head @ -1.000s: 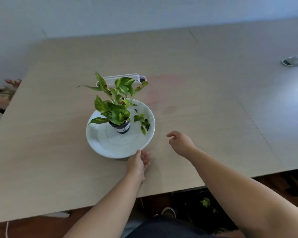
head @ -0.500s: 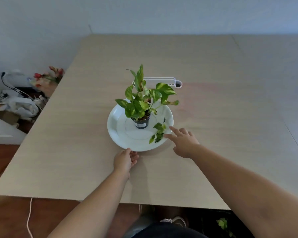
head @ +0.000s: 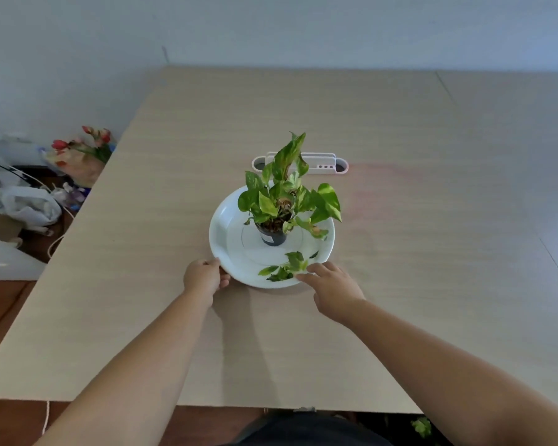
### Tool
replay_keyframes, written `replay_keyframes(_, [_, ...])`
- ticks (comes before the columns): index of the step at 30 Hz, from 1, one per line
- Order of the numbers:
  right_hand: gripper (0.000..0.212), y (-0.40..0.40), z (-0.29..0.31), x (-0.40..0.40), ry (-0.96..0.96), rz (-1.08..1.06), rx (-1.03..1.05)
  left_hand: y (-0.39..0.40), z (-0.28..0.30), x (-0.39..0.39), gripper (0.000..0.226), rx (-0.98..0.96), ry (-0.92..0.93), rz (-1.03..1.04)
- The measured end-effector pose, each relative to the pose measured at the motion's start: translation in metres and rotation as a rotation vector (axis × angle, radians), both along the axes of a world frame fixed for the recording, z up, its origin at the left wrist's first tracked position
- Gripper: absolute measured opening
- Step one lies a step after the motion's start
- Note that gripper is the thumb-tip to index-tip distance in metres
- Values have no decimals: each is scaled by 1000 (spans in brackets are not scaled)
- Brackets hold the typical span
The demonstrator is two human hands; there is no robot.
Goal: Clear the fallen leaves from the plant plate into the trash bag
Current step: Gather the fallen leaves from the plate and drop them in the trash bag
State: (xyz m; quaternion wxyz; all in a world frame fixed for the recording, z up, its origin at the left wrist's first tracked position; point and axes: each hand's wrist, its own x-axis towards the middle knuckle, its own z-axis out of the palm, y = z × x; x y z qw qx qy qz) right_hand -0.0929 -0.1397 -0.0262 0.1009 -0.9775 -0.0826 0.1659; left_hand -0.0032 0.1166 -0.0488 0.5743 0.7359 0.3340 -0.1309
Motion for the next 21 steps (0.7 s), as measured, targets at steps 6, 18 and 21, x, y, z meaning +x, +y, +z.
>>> replay_keyframes(6, [56,9,0,-4,29,-74,75,-3,8,26,23,136,-62,-87])
replay_keyframes(18, [44,2,8,17,59,-188,185,-49,13,3,30,782,-336,-863])
replay_keyframes(21, [43,-6,9,23,98,-227,158,-70,13,-2,51,764,-235,-923])
